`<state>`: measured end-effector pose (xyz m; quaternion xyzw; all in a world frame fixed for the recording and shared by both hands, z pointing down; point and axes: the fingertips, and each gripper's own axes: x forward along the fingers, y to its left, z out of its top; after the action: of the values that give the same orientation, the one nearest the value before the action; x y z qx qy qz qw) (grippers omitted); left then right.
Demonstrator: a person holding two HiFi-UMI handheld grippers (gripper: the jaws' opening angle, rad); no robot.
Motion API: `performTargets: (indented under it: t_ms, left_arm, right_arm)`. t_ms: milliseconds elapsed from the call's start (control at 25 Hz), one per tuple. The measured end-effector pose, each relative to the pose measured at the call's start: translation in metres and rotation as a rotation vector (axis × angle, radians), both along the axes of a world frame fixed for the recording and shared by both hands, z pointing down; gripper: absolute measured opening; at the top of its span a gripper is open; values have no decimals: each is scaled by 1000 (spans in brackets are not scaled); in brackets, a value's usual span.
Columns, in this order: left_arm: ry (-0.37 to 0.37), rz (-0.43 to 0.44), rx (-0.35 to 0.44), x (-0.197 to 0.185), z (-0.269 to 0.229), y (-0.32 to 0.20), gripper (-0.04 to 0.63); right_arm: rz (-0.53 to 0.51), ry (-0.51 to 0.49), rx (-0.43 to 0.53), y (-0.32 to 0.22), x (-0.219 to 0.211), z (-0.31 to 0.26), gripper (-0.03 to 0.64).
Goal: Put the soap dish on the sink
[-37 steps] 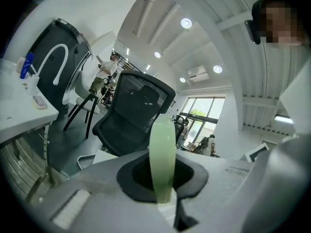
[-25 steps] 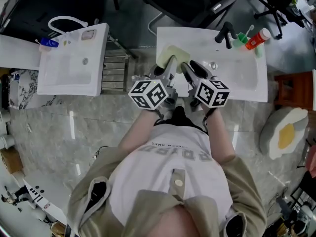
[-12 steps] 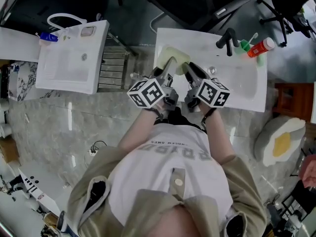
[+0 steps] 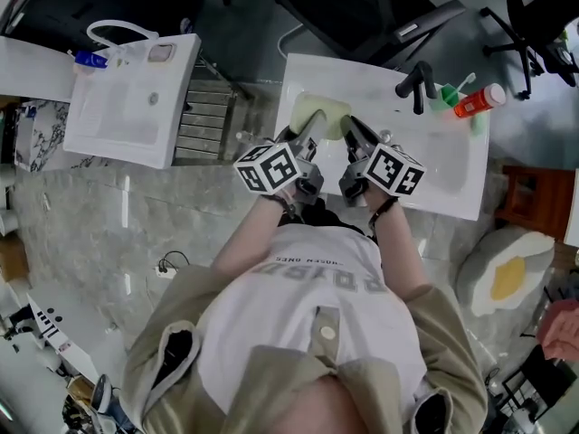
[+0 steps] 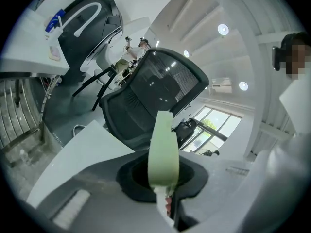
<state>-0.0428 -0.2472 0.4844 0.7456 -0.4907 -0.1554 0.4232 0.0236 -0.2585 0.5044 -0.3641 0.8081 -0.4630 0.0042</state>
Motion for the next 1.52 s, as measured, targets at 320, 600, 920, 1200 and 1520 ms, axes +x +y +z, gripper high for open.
performTargets:
  t_ms: [320,600,920,1200,1520]
  left_arm:
    - [-81,79,-55,3,18,-1,23]
    - [-166,162,-31,-1,24,2,86]
    - [-497,401,106,-12,25,4,250]
    - [-878,617,256,-26,38,5,296]
    - [-949,714,273,-32,59,10,296]
  right_arm:
    - [42,139,-94,-2,17,25,20]
    - [90,188,-113,-7,23,31,18]
    - [121,250,-99,-19,24,28,18]
    - [118,319,-84,-23,10,28,18]
    - [91,377,-92,-20,-13,37,18]
